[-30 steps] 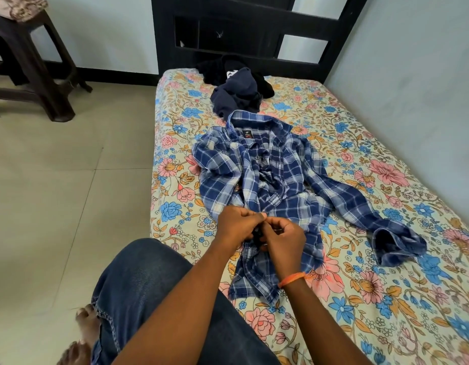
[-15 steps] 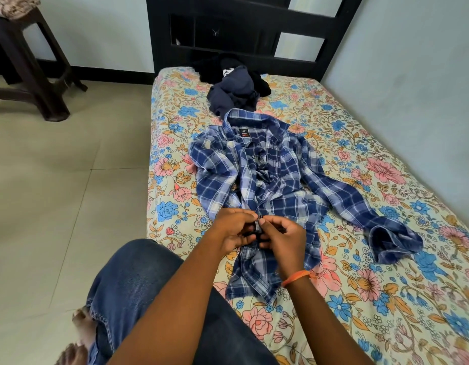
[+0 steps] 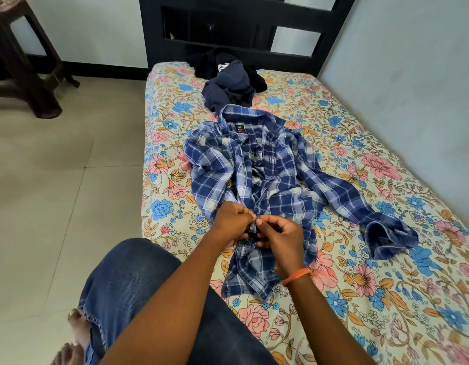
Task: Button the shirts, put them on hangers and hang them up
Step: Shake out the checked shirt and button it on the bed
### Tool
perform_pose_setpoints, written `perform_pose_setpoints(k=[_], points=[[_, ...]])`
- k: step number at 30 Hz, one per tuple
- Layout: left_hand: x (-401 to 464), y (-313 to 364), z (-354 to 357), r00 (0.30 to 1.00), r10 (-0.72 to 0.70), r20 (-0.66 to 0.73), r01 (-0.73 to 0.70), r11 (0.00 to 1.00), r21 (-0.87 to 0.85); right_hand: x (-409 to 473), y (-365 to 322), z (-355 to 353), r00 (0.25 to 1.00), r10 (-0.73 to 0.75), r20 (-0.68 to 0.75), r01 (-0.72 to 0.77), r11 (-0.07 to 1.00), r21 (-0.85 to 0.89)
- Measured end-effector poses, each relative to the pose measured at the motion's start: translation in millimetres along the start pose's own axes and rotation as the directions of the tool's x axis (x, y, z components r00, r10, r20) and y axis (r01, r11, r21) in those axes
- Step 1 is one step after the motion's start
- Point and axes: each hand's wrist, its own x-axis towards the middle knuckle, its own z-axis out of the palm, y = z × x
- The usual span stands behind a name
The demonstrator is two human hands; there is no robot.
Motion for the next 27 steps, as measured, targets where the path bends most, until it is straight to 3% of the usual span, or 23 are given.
perform_pose_setpoints(k=[3, 6, 10, 15, 19, 23, 27], points=[[0.0, -1.0, 4.0, 0.992, 0.122, 0.023, -0.124, 0.973, 0.194, -0.9, -2.2, 0.9, 1.000, 0.005, -0.008, -0.005, 1.000, -0.002], [1.1, -2.2, 5.2, 0.984, 0.177, 0.033, -0.178, 0.942, 0.283, -1.2, -4.0, 2.3, 0.999, 0.017, -0.031, -0.018, 1.000, -0.023], [-1.6, -4.9, 7.7, 0.955, 0.296, 0.031, -0.285, 0.882, 0.375, 0.0, -2.3, 6.9, 0.982, -0.134, -0.134, 0.098, 0.965, -0.245], [-2.2, -8.6, 8.6, 0.924, 0.383, -0.005, -0.347, 0.841, 0.415, -0.2, -8.5, 10.5, 0.968, -0.194, -0.161, 0.131, 0.932, -0.338], [-9.1, -5.7, 12.1, 0.901, 0.433, -0.034, -0.385, 0.832, 0.400, 8.0, -5.8, 9.6, 0.969, -0.154, -0.192, 0.099, 0.958, -0.269], [-9.0, -9.2, 13.8, 0.929, 0.356, -0.102, -0.294, 0.876, 0.382, 8.3, -2.5, 8.9, 0.966, -0.140, -0.217, 0.102, 0.979, -0.177], [-4.4, -5.6, 5.6, 0.989, 0.149, 0.020, -0.151, 0.976, 0.156, 14.2, -2.9, 2.9, 0.982, -0.113, -0.149, 0.086, 0.981, -0.172]])
